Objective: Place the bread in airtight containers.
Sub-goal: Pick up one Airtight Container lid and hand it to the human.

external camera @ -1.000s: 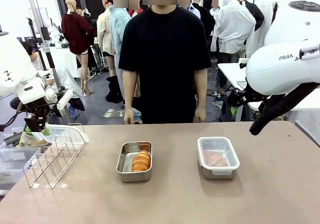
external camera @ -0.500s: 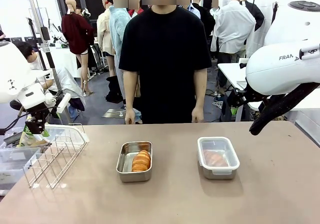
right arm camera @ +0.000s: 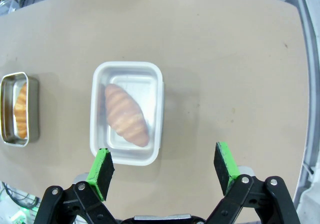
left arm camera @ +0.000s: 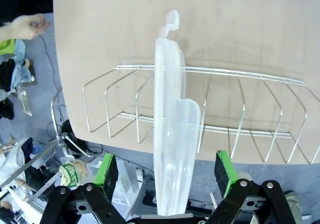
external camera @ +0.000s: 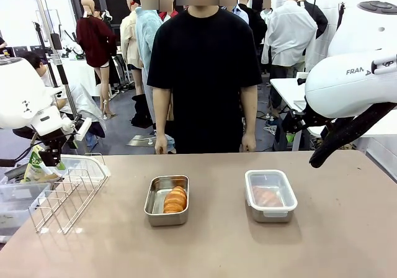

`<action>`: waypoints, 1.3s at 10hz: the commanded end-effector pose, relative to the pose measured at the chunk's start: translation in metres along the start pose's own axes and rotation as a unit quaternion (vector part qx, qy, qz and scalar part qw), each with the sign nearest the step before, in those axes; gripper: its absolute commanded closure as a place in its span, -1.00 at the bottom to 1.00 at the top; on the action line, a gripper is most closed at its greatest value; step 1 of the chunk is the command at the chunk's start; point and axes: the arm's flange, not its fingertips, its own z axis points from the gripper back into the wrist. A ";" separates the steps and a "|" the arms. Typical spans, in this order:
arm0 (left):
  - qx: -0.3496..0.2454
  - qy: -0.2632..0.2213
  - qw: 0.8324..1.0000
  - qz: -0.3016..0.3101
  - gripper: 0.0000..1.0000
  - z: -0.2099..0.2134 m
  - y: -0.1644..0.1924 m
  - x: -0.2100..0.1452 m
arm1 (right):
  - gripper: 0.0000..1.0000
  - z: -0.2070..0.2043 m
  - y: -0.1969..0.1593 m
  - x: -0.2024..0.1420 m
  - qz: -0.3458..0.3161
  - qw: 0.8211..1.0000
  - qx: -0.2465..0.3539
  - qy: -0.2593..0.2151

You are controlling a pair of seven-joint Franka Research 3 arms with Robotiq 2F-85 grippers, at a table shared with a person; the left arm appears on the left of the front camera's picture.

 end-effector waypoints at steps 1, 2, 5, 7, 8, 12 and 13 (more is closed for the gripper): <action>-0.006 -0.013 1.000 -0.004 -1.00 -0.004 0.011 -0.003 | -1.00 -0.001 0.000 0.000 -0.001 1.000 0.005 0.002; -0.017 -0.013 1.000 -0.009 -1.00 -0.009 0.013 -0.002 | -1.00 -0.001 0.000 0.000 -0.001 1.000 0.005 0.002; -0.030 -0.021 0.999 -0.026 -0.34 -0.012 0.012 -0.001 | -1.00 -0.001 0.000 0.000 -0.001 1.000 0.005 0.002; -0.030 -0.021 0.999 -0.026 0.43 -0.013 0.013 -0.001 | -1.00 -0.001 0.000 0.000 -0.001 1.000 0.005 0.002; -0.031 -0.020 0.999 -0.025 0.81 -0.013 0.013 -0.001 | -1.00 -0.001 0.000 0.000 -0.001 1.000 0.005 0.002; -0.051 -0.013 0.999 -0.011 1.00 -0.013 0.014 -0.004 | -1.00 -0.001 0.000 0.000 -0.001 1.000 0.005 0.002; -0.055 -0.014 0.998 -0.013 1.00 -0.012 0.014 -0.004 | -1.00 -0.001 0.000 0.000 -0.001 1.000 0.005 0.002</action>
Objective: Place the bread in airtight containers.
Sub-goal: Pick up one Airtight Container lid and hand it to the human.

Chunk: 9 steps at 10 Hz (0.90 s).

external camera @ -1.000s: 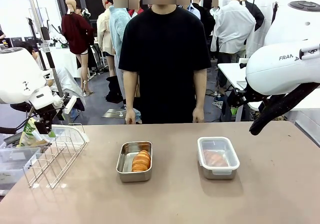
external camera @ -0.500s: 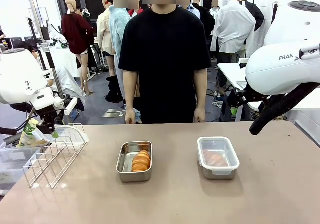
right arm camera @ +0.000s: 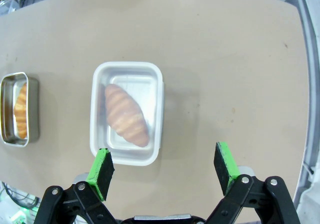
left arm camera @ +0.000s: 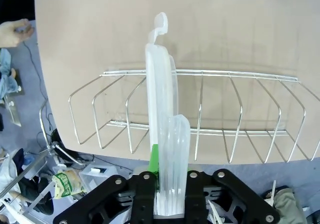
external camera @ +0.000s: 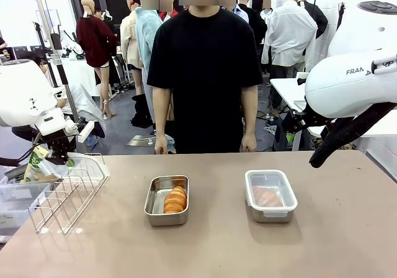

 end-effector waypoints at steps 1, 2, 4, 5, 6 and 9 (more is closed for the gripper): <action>-0.016 -0.008 1.000 0.001 1.00 0.001 0.005 -0.003 | -1.00 -0.001 0.000 0.000 -0.001 1.000 0.005 0.002; -0.020 -0.009 1.000 0.001 1.00 0.001 0.005 -0.003 | -1.00 -0.001 0.000 0.000 -0.001 1.000 0.005 0.002; -0.024 -0.008 1.000 0.006 1.00 0.001 0.005 -0.002 | -1.00 -0.001 0.000 0.000 -0.001 1.000 0.005 0.002; -0.025 -0.007 1.000 0.008 1.00 0.005 0.003 -0.002 | -1.00 -0.001 0.000 0.000 -0.001 1.000 0.005 0.002; -0.022 0.001 1.000 0.007 1.00 0.018 -0.003 0.001 | -1.00 -0.001 0.000 0.000 -0.001 1.000 0.005 0.002; 0.006 0.022 1.000 -0.003 1.00 0.064 -0.021 0.009 | -1.00 -0.001 0.000 0.000 -0.001 1.000 0.005 0.002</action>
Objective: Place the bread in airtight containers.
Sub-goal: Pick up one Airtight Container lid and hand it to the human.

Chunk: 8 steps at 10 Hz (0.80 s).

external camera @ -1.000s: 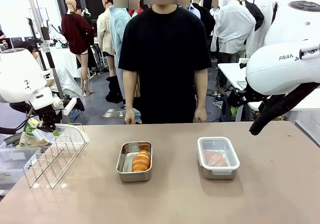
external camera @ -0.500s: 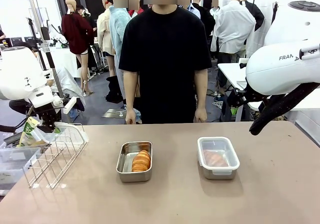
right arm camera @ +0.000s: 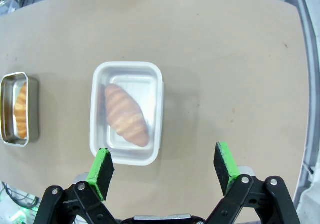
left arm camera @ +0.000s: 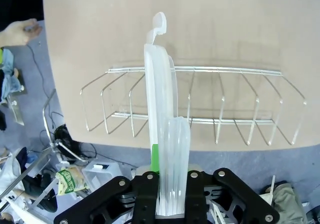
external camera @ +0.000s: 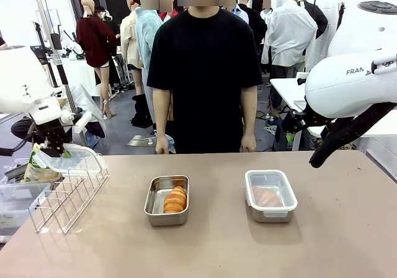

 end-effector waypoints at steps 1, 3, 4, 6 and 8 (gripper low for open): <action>0.013 0.017 1.000 -0.005 1.00 0.031 -0.022 0.006 | -1.00 -0.001 0.000 0.000 -0.001 1.000 0.005 0.002; 0.012 0.003 0.999 -0.042 1.00 0.053 -0.035 0.014 | -1.00 -0.001 0.000 0.000 -0.001 1.000 0.005 0.002; 0.029 0.010 0.998 -0.049 1.00 0.063 -0.039 0.017 | -1.00 -0.001 0.000 0.000 -0.001 1.000 0.005 0.002; 0.065 0.008 0.995 -0.068 1.00 0.080 -0.047 0.028 | -1.00 -0.001 0.000 0.000 -0.001 1.000 0.005 0.002; 0.126 -0.016 0.986 -0.104 1.00 0.095 -0.046 0.053 | -1.00 -0.001 0.000 0.000 -0.001 1.000 0.005 0.002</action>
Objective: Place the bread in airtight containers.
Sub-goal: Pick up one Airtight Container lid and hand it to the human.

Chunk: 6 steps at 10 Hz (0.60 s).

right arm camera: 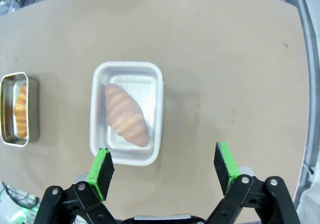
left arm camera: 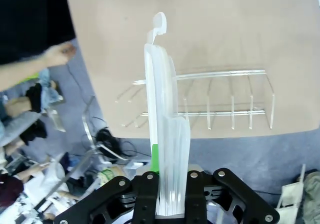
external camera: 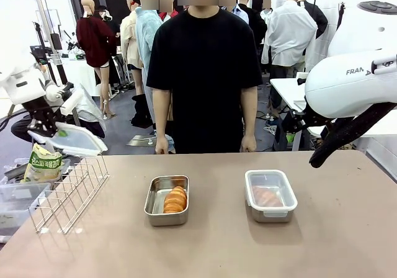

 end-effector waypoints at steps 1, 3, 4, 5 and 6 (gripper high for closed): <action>0.079 -0.041 0.995 -0.041 1.00 0.007 0.008 0.026 | -1.00 -0.001 0.000 0.000 -0.001 1.000 0.005 0.002; 0.145 -0.075 0.983 -0.085 1.00 0.031 0.032 0.070 | -1.00 -0.001 0.000 0.000 -0.001 1.000 0.005 0.002; 0.169 -0.078 0.976 -0.114 1.00 0.042 0.046 0.092 | -1.00 -0.001 0.000 0.000 -0.001 1.000 0.005 0.002; 0.177 -0.081 0.971 -0.140 1.00 0.048 0.058 0.110 | -1.00 -0.001 0.000 0.000 -0.001 1.000 0.005 0.002; 0.184 -0.081 0.966 -0.161 1.00 0.050 0.069 0.128 | -1.00 -0.001 0.000 0.000 -0.001 1.000 0.005 0.002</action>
